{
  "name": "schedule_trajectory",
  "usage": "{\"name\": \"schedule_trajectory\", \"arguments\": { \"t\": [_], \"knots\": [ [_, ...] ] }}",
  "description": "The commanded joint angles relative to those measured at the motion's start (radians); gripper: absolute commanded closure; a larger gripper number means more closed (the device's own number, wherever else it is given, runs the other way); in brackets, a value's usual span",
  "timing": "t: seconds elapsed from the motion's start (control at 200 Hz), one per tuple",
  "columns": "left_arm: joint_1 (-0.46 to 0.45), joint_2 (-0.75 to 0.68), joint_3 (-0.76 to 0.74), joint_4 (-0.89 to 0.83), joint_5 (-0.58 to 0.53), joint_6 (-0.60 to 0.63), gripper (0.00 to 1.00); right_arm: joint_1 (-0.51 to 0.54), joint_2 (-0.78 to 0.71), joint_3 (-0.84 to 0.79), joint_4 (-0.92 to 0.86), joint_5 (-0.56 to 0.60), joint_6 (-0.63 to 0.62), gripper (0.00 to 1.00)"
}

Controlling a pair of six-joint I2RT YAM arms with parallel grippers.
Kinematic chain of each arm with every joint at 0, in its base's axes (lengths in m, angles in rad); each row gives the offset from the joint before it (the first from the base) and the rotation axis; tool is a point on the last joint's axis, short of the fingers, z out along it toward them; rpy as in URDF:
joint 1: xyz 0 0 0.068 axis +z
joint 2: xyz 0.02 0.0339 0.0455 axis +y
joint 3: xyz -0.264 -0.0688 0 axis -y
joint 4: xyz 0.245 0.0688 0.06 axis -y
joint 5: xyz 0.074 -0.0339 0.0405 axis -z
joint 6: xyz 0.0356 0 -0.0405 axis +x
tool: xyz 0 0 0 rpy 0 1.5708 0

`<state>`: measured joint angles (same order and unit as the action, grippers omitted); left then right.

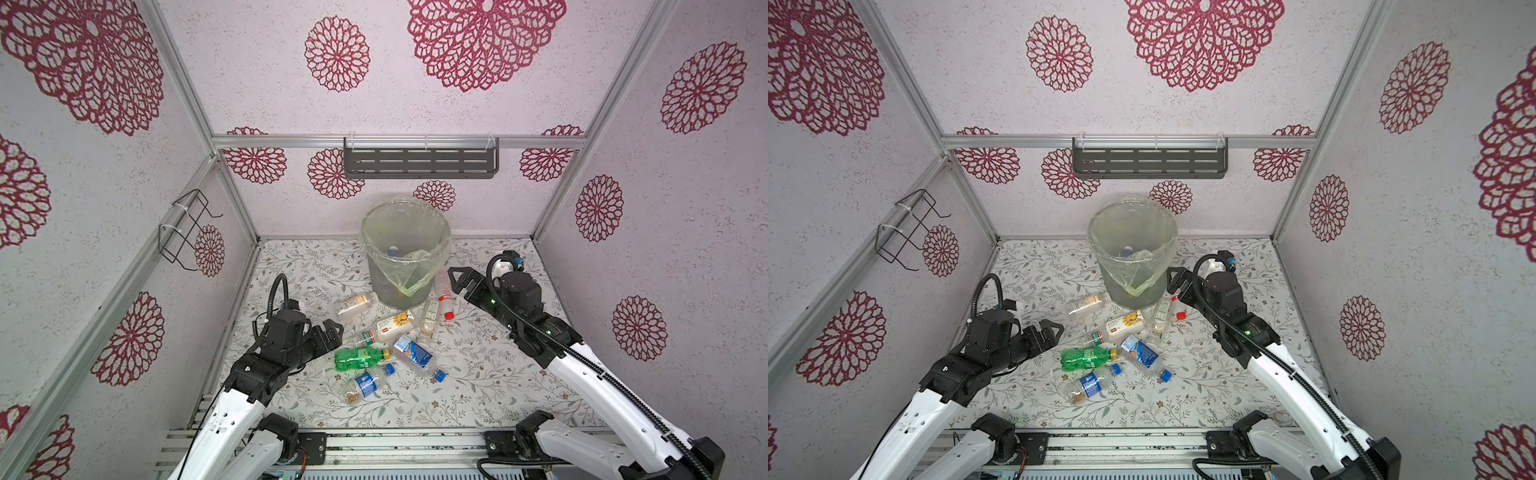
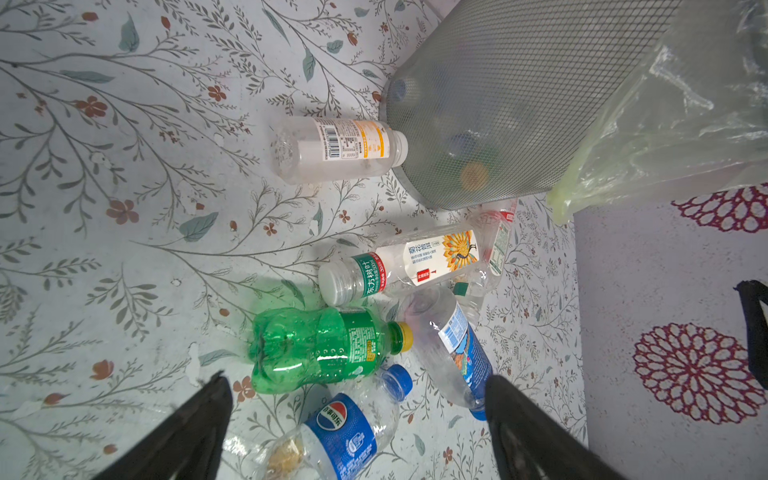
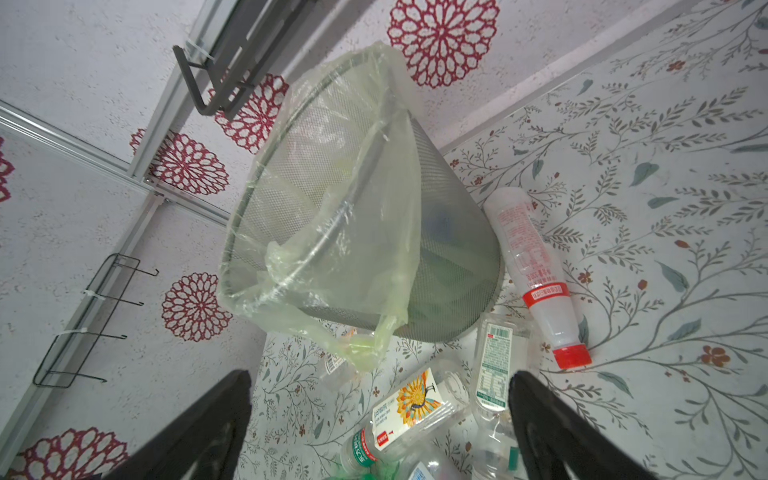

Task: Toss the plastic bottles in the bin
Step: 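Withdraw the right gripper from the bin while the left gripper moves toward the Pepsi bottle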

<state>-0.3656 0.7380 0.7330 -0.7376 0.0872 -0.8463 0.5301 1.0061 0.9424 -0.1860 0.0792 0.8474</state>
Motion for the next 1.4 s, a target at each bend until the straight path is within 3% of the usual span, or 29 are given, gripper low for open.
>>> {"name": "schedule_trajectory", "arguments": {
  "t": [0.0, 0.36, 0.57, 0.896, 1.176, 1.396],
  "knots": [
    [0.007, -0.003, -0.017, 0.042, 0.043, -0.011, 0.03, -0.004, -0.021, -0.030, 0.000, -0.030, -0.011, 0.01],
    [-0.040, 0.006, -0.058, 0.069, 0.058, -0.016, 0.03, -0.003, -0.074, -0.137, -0.080, -0.042, -0.016, 0.01],
    [-0.140, -0.004, -0.071, 0.108, 0.023, -0.012, 0.03, -0.003, -0.102, -0.195, -0.065, -0.061, -0.041, 0.01],
    [-0.289, 0.033, -0.026, -0.024, -0.085, 0.007, 0.03, -0.003, -0.158, -0.321, 0.036, -0.061, -0.040, 0.01],
    [-0.372, -0.006, -0.084, -0.018, -0.104, -0.014, 0.03, -0.003, -0.131, -0.315, 0.062, -0.083, -0.059, 0.01],
    [-0.441, 0.052, -0.120, 0.010, -0.124, -0.048, 0.03, -0.004, -0.140, -0.320, 0.056, -0.075, -0.051, 0.01]
  ]
}}
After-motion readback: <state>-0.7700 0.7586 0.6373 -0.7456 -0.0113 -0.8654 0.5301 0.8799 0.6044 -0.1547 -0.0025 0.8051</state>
